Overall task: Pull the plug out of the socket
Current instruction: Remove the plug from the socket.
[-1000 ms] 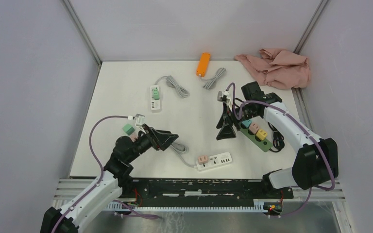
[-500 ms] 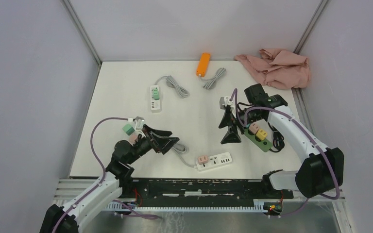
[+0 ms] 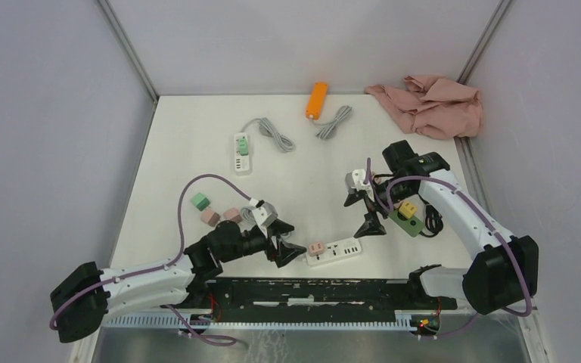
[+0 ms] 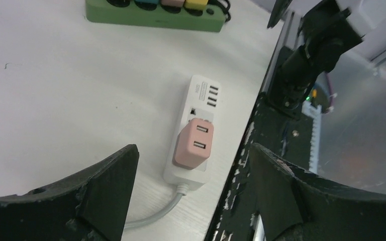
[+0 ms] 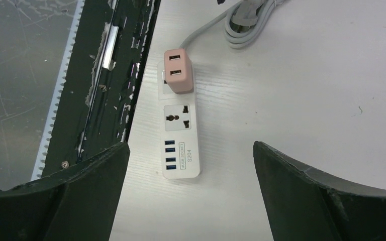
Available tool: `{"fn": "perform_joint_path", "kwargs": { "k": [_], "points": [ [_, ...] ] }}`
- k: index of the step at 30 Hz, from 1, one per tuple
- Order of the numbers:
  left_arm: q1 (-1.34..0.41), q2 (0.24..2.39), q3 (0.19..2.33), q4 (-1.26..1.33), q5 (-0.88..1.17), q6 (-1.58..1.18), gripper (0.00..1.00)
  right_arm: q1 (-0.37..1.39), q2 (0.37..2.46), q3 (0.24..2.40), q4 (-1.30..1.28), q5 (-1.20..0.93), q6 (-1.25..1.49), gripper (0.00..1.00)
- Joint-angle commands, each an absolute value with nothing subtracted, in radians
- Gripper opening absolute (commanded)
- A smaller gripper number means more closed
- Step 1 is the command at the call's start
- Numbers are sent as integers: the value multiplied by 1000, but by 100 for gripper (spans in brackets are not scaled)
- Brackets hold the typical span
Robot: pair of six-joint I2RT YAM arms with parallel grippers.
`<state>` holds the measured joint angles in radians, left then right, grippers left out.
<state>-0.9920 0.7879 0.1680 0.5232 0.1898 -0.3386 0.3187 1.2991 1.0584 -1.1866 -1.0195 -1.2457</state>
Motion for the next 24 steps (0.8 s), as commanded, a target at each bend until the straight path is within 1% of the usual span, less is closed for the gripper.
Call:
{"fn": "perform_joint_path", "kwargs": {
  "k": [1, 3, 8, 14, 20, 24],
  "points": [
    [-1053, 875, 227, 526, 89, -113, 86, 326, 1250, 1033, -1131, -990, -1225, 100],
    [-1075, 933, 254, 527, 88, -69, 84, 330, 1251, 1032, -1124, -977, -1220, 100],
    [-1139, 1039, 296, 566, 93, -10, 84, 340, 1253, 1022, -1103, -960, -1202, 100],
    [-1201, 1131, 318, 606, 8, 28, 84, 353, 1262, 1022, -1104, -958, -1202, 100],
    [-1228, 1218, 361, 610, -44, 41, 79, 372, 1263, 1010, -1085, -951, -1189, 100],
    [-1238, 1274, 385, 627, -49, 43, 73, 388, 1259, 987, -1052, -933, -1180, 100]
  ]
}}
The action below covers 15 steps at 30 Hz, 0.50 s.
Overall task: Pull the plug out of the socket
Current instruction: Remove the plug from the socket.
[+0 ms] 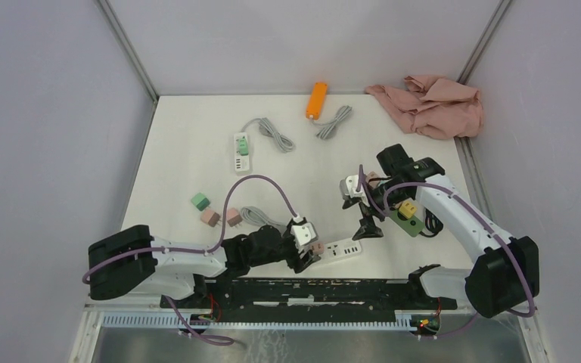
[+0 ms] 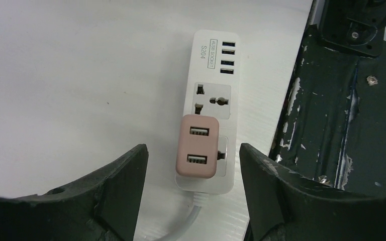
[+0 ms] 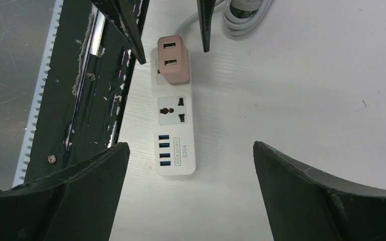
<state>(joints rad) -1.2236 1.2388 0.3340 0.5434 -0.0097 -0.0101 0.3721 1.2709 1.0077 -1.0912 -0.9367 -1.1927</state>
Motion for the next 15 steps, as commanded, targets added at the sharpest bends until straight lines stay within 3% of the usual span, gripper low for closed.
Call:
{"fn": "perform_joint_path", "kwargs": {
  "k": [1, 4, 7, 13, 15],
  "points": [
    [-1239, 1285, 389, 631, -51, 44, 71, 393, 1261, 985, -1049, -928, -1180, 100],
    [-1241, 1310, 400, 634, -64, 50, 67, 404, 1268, 980, -1043, -918, -1180, 100],
    [-1241, 1328, 400, 637, -65, 56, 55, 416, 1270, 974, -1032, -909, -1176, 100],
    [-1240, 1322, 390, 653, -66, 70, 6, 447, 1269, 955, -992, -877, -1154, 100],
    [-1240, 1299, 370, 684, -74, 73, 3, 467, 1266, 945, -976, -858, -1148, 100]
  ]
}}
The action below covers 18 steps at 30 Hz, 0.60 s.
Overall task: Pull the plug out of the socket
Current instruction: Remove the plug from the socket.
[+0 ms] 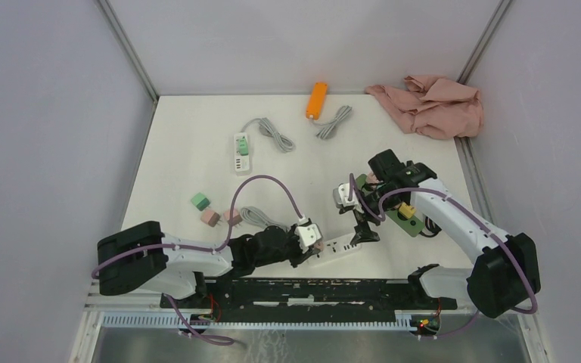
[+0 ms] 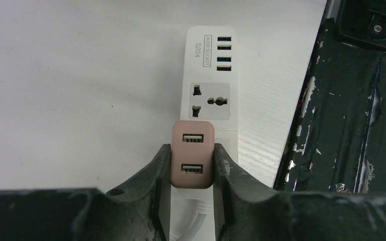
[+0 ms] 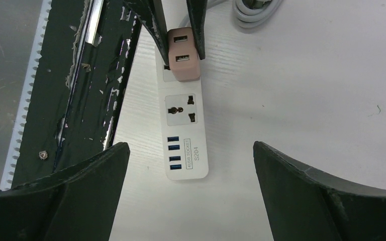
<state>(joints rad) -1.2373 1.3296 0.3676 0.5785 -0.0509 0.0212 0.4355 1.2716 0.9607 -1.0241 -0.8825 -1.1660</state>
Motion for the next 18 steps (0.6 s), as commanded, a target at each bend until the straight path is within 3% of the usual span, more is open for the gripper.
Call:
{"fn": "perform_joint_path", "kwargs": {
  "k": [1, 9, 18],
  "points": [
    [-1238, 1287, 358, 707, -77, 76, 3, 478, 1267, 943, -966, -849, -1141, 100],
    [-1232, 1256, 274, 851, -106, 90, 3, 502, 1269, 946, -1011, -873, -1214, 100],
    [-1233, 1287, 256, 910, -110, 118, 3, 572, 1272, 857, -845, -747, -1149, 100]
  ]
}}
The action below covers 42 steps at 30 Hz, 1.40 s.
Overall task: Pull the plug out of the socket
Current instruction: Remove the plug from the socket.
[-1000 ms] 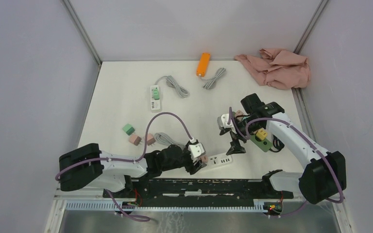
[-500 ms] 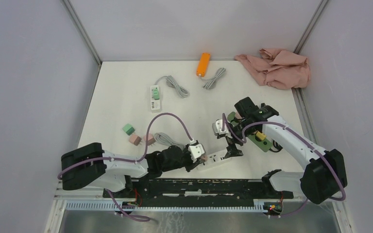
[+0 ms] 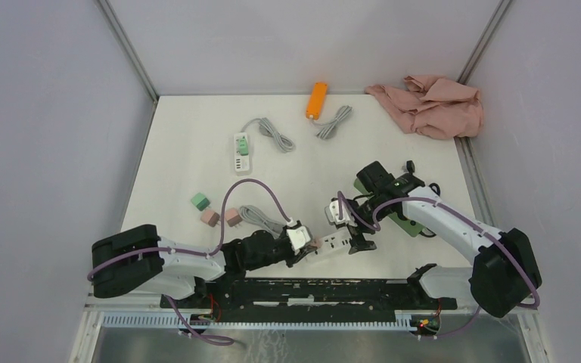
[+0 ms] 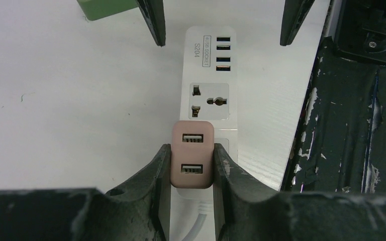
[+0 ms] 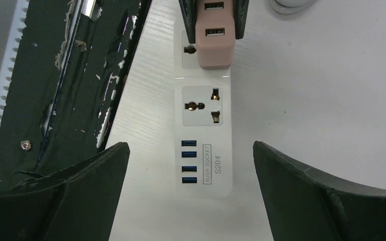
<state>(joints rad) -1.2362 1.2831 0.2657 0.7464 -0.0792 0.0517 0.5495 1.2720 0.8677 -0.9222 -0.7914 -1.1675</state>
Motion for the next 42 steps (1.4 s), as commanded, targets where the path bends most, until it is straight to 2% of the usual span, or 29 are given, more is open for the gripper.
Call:
{"fn": "perform_joint_path", "kwargs": {
  "k": [1, 16, 21, 24, 28, 33, 37, 42],
  "points": [
    [-1232, 1291, 249, 923, -111, 123, 3, 576, 1278, 856, -837, -744, -1140, 100],
    [-1232, 1307, 257, 975, -97, 159, 3, 681, 1398, 820, -695, -567, -1055, 100],
    [-1232, 1283, 226, 1025, -105, 146, 3, 706, 1419, 814, -667, -534, -1038, 90],
    [-1233, 1270, 209, 1049, -104, 133, 3, 723, 1424, 815, -664, -518, -1042, 83],
    [-1230, 1256, 181, 1091, -113, 114, 3, 750, 1430, 822, -677, -516, -1050, 68],
    [-1231, 1216, 155, 1094, -123, 99, 3, 763, 1443, 842, -701, -496, -1051, 36],
    [-1230, 1127, 148, 1008, -127, 98, 3, 764, 1477, 865, -726, -445, -1035, 16],
    [-1230, 1008, 195, 820, -141, 110, 3, 763, 1504, 895, -742, -413, -1006, 5]
  ]
}}
